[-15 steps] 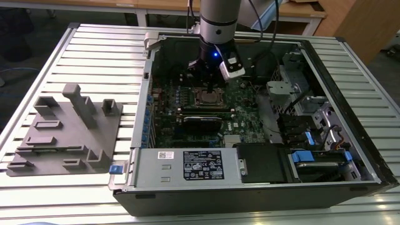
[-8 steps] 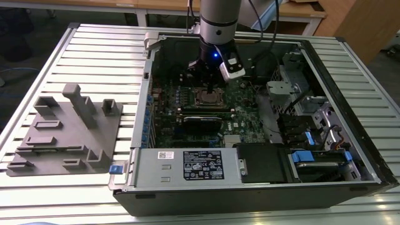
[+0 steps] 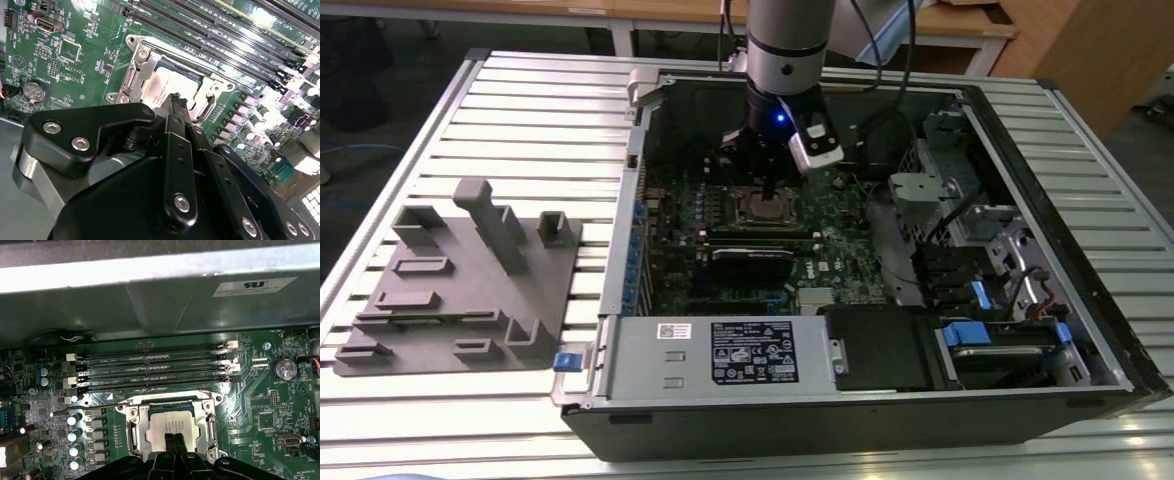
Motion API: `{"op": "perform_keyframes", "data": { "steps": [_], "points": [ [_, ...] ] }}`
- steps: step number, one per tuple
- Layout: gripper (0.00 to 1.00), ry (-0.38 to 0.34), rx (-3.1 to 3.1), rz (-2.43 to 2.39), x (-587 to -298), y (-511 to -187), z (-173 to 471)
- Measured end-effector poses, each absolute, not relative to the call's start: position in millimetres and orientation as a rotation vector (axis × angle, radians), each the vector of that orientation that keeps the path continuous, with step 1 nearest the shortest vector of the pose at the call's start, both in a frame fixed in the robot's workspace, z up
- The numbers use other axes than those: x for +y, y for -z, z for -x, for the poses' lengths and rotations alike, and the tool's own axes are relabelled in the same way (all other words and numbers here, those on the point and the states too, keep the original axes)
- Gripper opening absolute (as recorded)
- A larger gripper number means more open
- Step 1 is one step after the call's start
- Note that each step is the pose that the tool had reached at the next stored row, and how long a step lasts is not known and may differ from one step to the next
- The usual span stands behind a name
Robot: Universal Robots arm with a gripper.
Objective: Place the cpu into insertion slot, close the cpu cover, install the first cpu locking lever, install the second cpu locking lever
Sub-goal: 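Close the cpu cover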
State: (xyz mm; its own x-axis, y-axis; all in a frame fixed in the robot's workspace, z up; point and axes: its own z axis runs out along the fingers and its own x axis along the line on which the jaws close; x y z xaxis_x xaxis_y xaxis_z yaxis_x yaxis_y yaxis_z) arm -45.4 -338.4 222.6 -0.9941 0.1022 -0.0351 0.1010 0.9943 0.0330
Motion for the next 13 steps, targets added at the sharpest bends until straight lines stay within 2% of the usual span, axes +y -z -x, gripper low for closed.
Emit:
{"op": "perform_keyframes", "data": {
  "steps": [13],
  "points": [
    [0.11,-0.048,3.095,-0.158,-338,-219,63]
  ]
}}
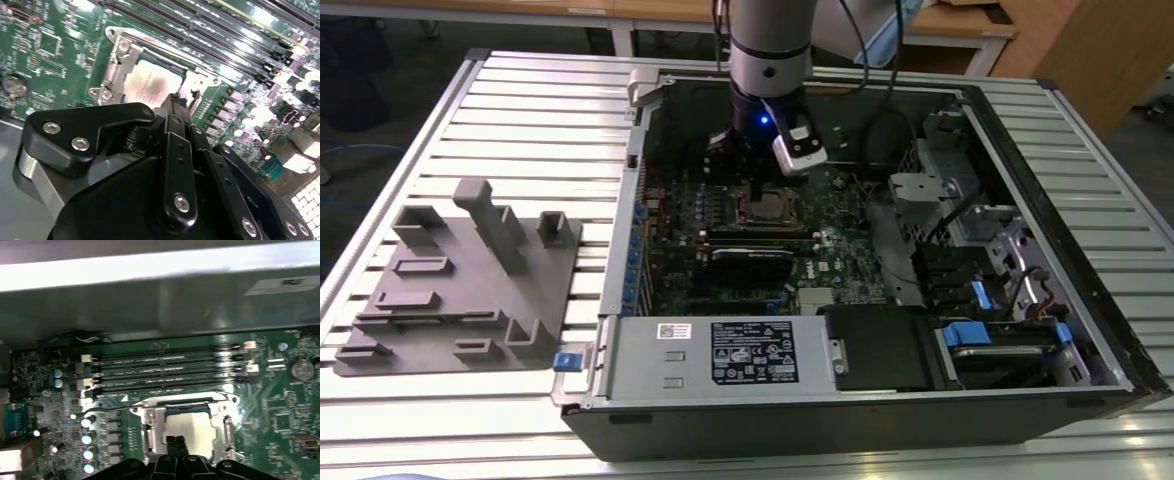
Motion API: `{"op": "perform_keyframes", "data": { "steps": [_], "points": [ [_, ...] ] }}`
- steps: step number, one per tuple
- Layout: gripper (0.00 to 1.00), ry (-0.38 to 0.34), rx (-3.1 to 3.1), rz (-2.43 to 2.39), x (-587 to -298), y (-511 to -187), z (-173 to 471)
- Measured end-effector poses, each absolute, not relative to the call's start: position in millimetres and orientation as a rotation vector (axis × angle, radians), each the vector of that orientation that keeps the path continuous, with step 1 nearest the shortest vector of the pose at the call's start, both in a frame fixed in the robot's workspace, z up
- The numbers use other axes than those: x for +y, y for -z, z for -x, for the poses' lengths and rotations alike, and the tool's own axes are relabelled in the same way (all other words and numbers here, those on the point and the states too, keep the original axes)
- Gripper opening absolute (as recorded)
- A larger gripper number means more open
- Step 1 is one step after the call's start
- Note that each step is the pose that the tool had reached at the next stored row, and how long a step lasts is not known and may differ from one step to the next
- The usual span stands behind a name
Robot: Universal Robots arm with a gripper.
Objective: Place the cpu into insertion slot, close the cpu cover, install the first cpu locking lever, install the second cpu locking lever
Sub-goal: 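Close the cpu cover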
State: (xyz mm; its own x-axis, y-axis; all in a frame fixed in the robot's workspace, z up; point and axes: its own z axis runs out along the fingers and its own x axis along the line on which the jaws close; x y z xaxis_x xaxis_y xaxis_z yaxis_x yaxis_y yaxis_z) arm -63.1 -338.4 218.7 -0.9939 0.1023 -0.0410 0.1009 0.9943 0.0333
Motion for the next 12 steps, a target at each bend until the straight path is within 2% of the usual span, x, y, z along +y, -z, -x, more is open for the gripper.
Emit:
{"op": "perform_keyframes", "data": {
  "steps": [12],
  "points": [
    [0.11,-0.047,3.092,-0.157,-338,-205,74]
  ]
}}
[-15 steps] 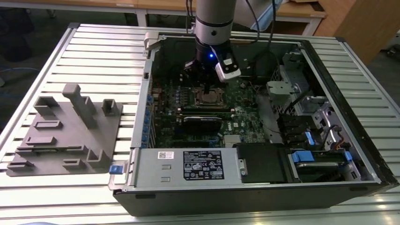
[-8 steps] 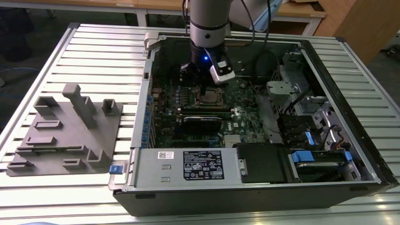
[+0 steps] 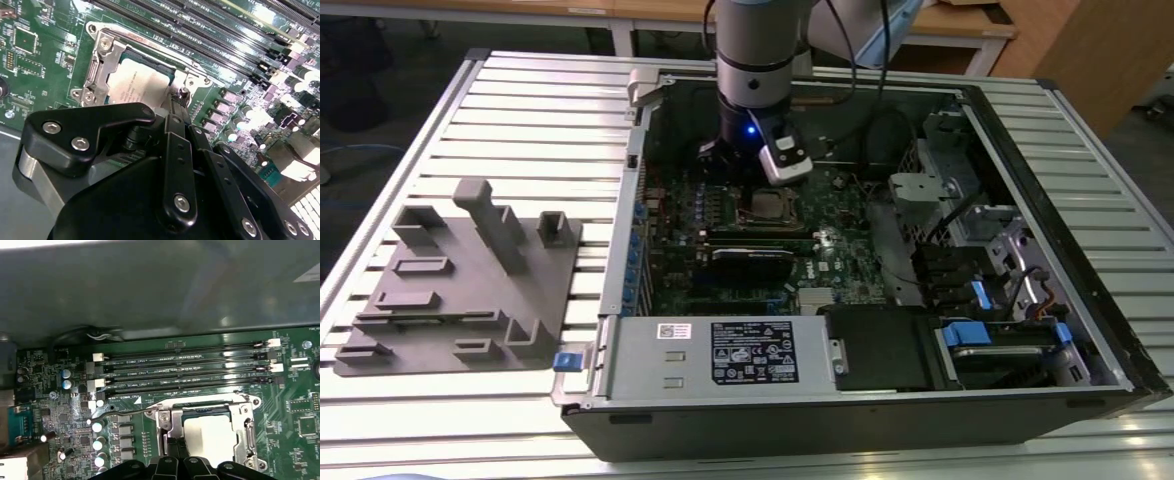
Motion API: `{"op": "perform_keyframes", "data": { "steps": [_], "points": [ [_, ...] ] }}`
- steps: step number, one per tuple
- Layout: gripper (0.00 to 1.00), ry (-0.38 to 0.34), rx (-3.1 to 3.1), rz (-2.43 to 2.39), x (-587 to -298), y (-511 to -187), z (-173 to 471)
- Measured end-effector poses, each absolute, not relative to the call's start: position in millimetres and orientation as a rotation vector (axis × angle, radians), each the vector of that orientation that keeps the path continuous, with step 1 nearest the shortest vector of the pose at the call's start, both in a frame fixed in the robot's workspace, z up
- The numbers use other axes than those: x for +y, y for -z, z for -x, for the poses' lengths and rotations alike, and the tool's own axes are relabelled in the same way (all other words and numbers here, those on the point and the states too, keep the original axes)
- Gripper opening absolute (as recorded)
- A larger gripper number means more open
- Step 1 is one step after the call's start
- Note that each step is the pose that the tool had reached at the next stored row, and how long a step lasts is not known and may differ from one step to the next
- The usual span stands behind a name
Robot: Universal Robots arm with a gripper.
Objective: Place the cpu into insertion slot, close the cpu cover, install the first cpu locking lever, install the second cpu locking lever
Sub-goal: 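Close the cpu cover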
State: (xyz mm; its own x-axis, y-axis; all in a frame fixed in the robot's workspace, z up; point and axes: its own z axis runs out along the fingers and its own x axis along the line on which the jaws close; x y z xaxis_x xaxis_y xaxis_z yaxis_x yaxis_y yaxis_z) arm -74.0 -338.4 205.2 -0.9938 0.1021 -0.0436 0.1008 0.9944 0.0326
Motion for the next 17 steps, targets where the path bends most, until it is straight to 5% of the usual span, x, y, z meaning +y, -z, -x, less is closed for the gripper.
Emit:
{"op": "perform_keyframes", "data": {
  "steps": [17],
  "points": [
    [0.11,-0.046,3.094,-0.131,-338.6,-198.2,76.6]
  ]
}}
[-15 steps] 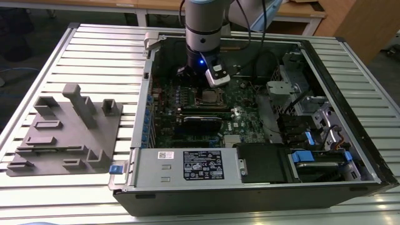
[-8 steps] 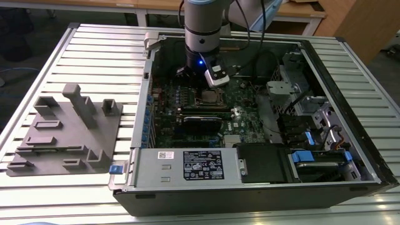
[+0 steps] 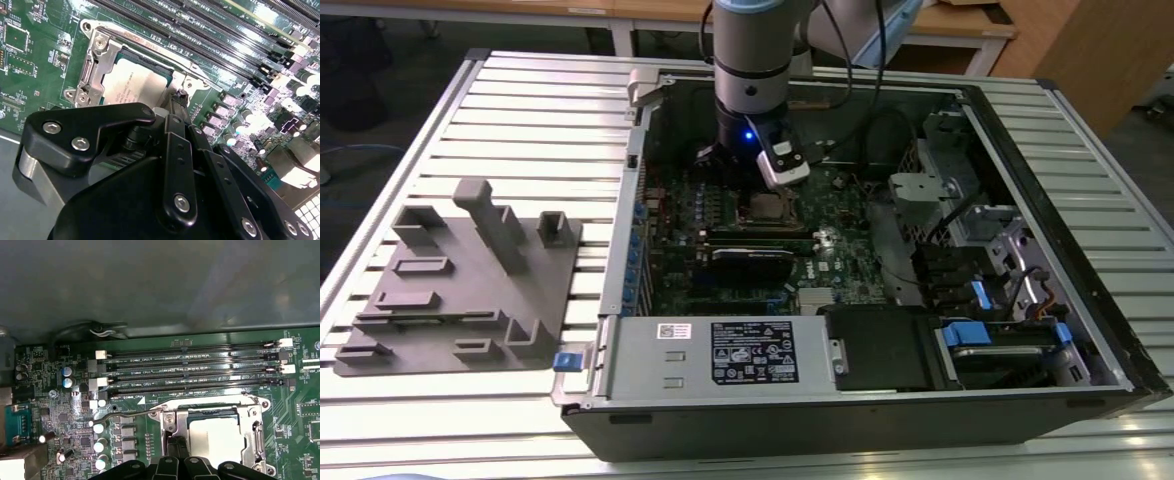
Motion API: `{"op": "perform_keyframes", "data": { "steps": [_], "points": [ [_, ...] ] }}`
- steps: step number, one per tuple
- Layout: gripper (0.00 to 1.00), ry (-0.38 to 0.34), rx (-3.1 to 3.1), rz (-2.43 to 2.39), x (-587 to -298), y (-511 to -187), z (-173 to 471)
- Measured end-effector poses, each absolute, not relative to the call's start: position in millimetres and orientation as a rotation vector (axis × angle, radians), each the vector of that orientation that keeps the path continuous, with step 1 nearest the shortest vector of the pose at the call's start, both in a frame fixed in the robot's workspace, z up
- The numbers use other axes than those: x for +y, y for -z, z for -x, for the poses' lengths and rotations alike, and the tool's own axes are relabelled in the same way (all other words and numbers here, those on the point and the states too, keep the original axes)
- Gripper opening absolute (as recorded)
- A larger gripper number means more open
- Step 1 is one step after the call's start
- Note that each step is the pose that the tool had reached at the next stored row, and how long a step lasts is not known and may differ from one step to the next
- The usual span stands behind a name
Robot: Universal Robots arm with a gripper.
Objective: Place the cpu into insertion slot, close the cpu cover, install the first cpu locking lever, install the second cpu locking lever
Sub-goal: 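Close the cpu cover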
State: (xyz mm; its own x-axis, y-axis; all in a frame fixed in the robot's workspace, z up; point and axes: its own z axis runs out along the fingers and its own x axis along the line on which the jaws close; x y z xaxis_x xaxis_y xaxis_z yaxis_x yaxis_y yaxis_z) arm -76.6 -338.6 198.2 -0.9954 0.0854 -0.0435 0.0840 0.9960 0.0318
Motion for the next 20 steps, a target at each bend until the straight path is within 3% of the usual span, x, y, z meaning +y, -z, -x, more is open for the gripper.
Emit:
{"op": "perform_keyframes", "data": {
  "steps": [10,20],
  "points": [
    [0.11,-0.05,3.092,-0.131,-338,-199,76],
    [0.11,-0.048,3.093,-0.131,-338,-224,76]
  ]
}}
